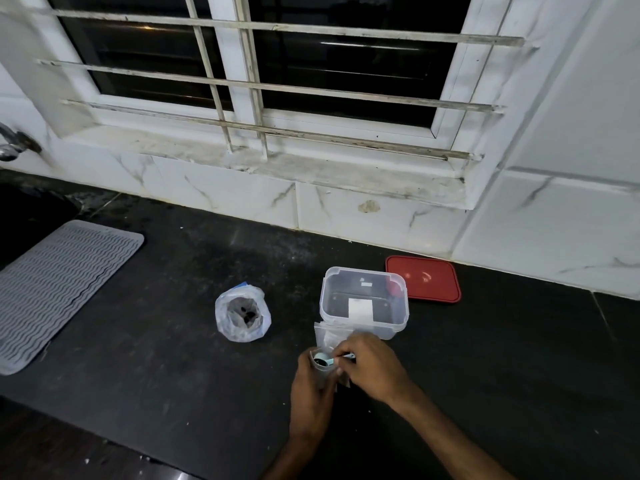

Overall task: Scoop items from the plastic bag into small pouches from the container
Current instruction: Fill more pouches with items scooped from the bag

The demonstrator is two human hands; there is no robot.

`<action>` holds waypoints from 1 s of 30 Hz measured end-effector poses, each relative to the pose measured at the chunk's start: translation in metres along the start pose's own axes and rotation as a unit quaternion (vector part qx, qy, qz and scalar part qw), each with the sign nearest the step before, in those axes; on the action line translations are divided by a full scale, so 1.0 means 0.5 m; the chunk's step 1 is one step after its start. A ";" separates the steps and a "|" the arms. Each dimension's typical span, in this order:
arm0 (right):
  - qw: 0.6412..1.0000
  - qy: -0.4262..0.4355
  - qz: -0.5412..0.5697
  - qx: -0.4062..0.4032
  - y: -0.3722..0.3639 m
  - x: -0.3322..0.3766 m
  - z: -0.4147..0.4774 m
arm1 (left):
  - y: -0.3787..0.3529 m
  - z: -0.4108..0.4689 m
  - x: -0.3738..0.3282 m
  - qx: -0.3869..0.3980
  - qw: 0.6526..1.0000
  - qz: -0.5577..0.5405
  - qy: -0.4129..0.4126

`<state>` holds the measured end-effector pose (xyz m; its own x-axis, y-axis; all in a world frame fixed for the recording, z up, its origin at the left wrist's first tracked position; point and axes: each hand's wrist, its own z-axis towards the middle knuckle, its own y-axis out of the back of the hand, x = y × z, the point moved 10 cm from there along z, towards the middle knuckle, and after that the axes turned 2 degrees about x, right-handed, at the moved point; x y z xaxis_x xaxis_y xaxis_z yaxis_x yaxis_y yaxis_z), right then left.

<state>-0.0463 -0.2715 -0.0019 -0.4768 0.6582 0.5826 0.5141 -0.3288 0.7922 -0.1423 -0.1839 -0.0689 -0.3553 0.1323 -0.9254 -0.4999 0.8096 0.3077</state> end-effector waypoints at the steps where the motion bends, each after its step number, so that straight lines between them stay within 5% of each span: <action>1: 1.000 0.018 -0.005 -0.012 0.008 0.007 -0.004 | 0.002 -0.006 -0.009 -0.004 1.000 -0.016 -0.014; 5: 0.996 0.077 -0.001 -0.043 0.020 0.023 -0.023 | 0.006 -0.022 -0.029 -0.016 0.997 -0.056 -0.046; 19: 0.989 0.053 0.075 -0.112 0.019 -0.019 -0.061 | -0.007 -0.043 -0.015 -0.030 0.997 -0.057 -0.045; 30: 0.952 -0.070 0.263 -0.137 0.035 -0.111 -0.063 | -0.014 -0.027 -0.013 -0.014 0.998 -0.027 -0.048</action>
<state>-0.0333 -0.3349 -0.0148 -0.0940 0.4308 0.8976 0.4410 -0.7903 0.4254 -0.1474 -0.1983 -0.0622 -0.2504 0.1452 -0.9572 -0.5380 0.8011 0.2623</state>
